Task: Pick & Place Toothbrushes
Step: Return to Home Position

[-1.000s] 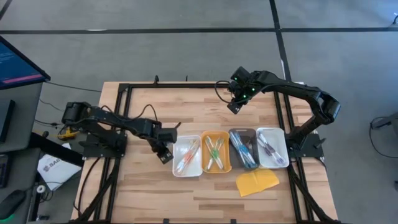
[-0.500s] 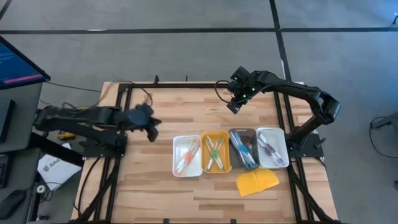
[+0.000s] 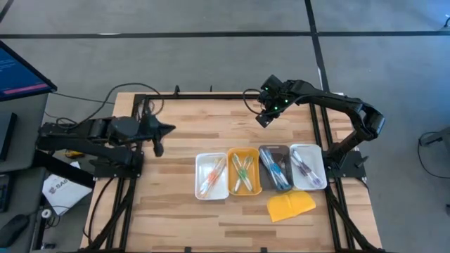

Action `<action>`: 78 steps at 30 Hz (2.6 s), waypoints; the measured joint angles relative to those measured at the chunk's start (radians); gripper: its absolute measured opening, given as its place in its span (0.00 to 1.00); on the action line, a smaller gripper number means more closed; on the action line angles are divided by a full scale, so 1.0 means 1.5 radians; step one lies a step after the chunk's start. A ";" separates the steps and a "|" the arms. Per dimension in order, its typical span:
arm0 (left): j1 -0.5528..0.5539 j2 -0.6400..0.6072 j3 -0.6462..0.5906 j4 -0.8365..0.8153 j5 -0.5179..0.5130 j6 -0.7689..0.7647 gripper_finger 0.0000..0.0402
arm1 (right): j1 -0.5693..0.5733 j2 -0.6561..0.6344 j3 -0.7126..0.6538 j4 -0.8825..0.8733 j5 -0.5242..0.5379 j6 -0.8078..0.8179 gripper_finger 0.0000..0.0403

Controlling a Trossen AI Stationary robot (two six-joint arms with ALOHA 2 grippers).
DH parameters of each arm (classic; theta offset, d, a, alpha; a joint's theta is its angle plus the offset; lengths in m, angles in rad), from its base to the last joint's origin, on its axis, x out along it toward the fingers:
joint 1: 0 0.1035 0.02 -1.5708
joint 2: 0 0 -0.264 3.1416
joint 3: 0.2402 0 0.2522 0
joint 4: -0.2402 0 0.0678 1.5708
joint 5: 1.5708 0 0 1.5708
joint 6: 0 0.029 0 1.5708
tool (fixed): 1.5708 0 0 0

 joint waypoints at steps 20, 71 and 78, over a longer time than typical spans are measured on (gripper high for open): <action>-0.007 -0.444 -0.342 0.181 0.186 -0.056 0.01 | 0.000 0.000 0.000 -0.002 0.000 0.065 0.00; -0.007 -0.271 -0.510 0.343 0.249 -0.049 0.01 | 0.111 -0.229 -0.194 0.368 0.068 0.063 0.00; -0.007 -0.259 -0.510 0.344 0.249 -0.050 0.01 | 0.163 -0.338 -0.339 0.485 0.069 0.128 0.00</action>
